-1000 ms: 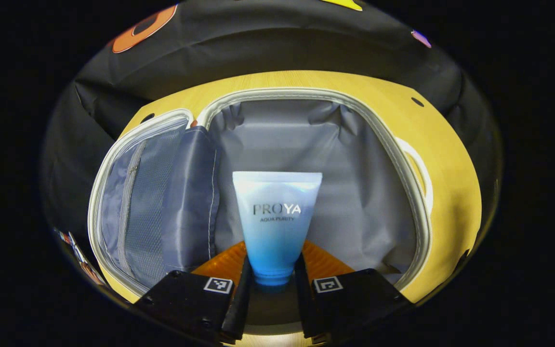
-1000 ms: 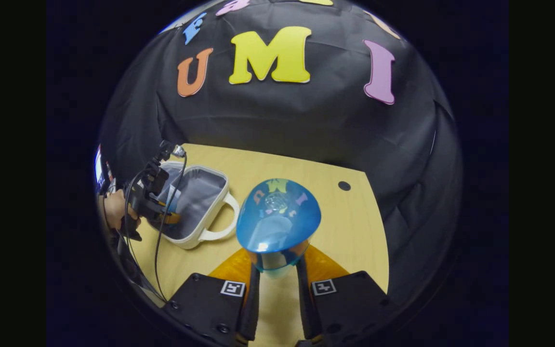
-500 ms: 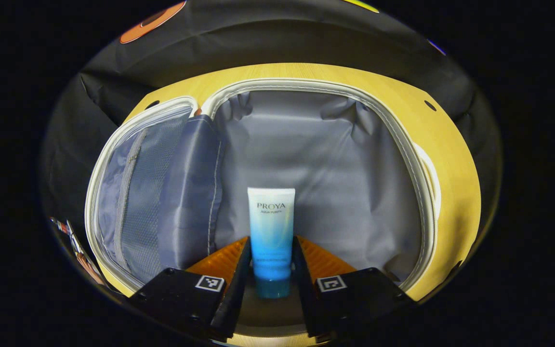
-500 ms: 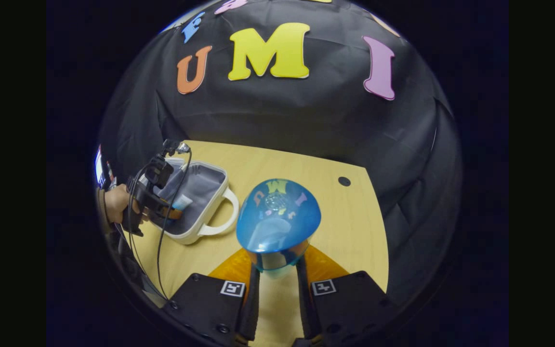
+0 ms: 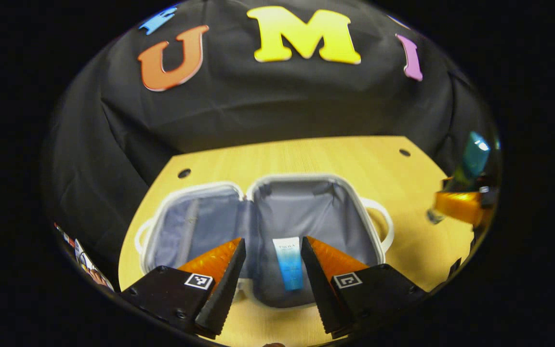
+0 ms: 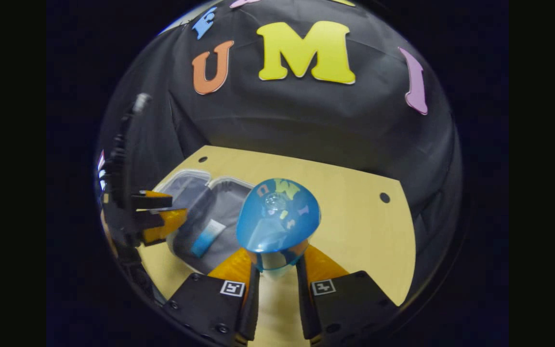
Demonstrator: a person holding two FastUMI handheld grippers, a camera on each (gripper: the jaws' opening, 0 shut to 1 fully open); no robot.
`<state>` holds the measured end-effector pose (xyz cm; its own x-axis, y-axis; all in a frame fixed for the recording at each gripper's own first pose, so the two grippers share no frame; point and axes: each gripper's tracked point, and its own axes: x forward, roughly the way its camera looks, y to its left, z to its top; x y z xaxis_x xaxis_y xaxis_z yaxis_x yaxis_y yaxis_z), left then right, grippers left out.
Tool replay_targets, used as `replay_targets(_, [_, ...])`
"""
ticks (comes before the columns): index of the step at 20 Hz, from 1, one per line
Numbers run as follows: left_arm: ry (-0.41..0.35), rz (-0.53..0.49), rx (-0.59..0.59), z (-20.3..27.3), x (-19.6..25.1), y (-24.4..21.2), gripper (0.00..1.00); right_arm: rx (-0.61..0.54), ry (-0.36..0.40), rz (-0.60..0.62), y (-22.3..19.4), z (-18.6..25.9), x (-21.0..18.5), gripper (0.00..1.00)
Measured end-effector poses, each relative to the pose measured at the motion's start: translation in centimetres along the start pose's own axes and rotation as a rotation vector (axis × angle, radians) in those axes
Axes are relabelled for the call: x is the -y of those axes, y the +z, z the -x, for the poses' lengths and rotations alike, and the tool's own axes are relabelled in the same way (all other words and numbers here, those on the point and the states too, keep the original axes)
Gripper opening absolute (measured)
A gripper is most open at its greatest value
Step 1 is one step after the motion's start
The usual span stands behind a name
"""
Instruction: First open the suitcase, pack the skin care products into it, and then close the suitcase.
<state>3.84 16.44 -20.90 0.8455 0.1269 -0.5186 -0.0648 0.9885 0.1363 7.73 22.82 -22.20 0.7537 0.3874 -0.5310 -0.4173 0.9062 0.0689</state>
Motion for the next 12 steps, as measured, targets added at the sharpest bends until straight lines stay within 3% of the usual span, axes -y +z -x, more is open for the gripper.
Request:
replay_targets(5, [0.035,0.067,0.058,5.7,-5.1,0.4,0.78,-0.063,0.06,-0.034,-1.2,-5.1,-8.0,0.34])
replay_targets(9, [0.106,0.077,0.12,9.4,-8.9,1.0,0.81,-0.19,0.029,-0.092,-5.5,-8.0,-10.8,0.32])
replay_targets(12, [0.113,0.074,0.194,11.3,-9.9,2.8,0.89,-0.292,-0.021,-0.098,-8.6,-9.0,-11.4,0.33])
